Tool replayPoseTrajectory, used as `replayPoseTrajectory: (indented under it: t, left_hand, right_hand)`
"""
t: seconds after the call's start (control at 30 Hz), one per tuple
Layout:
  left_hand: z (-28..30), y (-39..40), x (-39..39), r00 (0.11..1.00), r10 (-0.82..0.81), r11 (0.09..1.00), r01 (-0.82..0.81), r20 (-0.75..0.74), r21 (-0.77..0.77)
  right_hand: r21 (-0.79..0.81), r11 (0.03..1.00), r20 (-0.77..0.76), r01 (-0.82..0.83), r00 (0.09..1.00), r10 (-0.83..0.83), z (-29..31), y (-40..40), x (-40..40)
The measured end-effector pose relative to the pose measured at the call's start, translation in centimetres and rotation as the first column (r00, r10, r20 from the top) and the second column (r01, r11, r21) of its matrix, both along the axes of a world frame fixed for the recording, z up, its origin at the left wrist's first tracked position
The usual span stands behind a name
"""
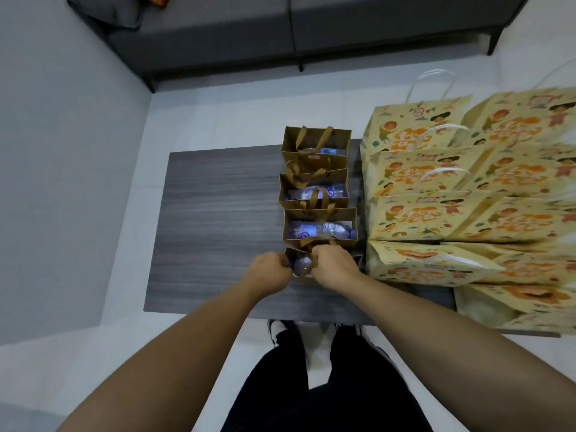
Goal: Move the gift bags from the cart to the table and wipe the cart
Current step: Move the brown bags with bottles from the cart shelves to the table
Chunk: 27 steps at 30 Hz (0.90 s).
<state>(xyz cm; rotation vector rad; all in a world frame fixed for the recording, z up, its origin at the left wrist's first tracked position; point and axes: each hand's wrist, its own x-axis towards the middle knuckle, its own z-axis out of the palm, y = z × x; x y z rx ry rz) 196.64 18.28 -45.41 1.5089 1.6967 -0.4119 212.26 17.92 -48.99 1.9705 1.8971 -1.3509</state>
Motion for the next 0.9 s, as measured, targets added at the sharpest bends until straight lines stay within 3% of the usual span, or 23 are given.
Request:
replayPoseTrajectory:
  t: [0.13, 0.27, 0.43, 0.6, 0.77, 0.9]
  left_hand:
    - [0.4, 1.1, 0.1, 0.996, -0.063, 0.998, 0.064, 0.068, -0.01]
    - [1.9, 2.9, -0.4, 0.968, -0.244, 0.97, 0.242, 0.065, 0.038]
    - [4.2, 5.8, -0.9, 0.91, -0.406, 0.907, 0.39, 0.078, 0.16]
    - [6.3, 7.1, 1.7, 0.796, -0.602, 0.781, 0.57, 0.067, 0.254]
    - [10.0, 2.8, 7.7, 0.626, -0.778, 0.61, 0.727, 0.061, 0.315]
    - [13.3, -3.1, 13.5, 0.386, -0.923, 0.356, 0.853, -0.001, 0.381]
  right_hand:
    - [0.005, 1.0, 0.047, 0.004, 0.999, -0.004, 0.6, -0.4, -0.4]
    - [0.039, 0.997, 0.113, 0.063, 0.991, -0.067, 2.5, -0.5, -1.1]
    - [0.186, 0.953, 0.176, 0.241, 0.946, -0.273, 6.0, -1.3, -1.9]
    - [0.276, 0.847, 0.164, 0.454, 0.846, -0.507, 8.8, -5.6, -0.7]
    - [0.335, 0.722, 0.186, 0.605, 0.709, -0.681, 11.8, -12.2, 2.0]
    - [0.409, 0.56, 0.16, 0.721, 0.547, -0.822, 14.5, -19.0, 5.0]
